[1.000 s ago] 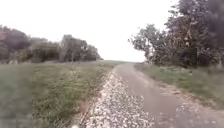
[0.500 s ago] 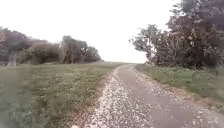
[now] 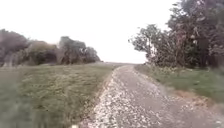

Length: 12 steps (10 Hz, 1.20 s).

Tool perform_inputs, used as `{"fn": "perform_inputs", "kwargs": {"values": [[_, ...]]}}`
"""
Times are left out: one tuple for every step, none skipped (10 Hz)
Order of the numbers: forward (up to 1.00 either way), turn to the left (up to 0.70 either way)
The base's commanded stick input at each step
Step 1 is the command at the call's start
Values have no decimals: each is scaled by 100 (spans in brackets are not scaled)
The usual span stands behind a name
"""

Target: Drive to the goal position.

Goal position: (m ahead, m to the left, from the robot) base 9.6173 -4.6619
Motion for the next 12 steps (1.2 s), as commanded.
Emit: {"fn": "perform_inputs", "kwargs": {"values": [[70, -13], [70, -13], [70, -13], [70, -13], [70, -13], [70, -13], [70, -13], [70, -4], [70, -1], [70, -1], [70, 0], [70, 0]]}}
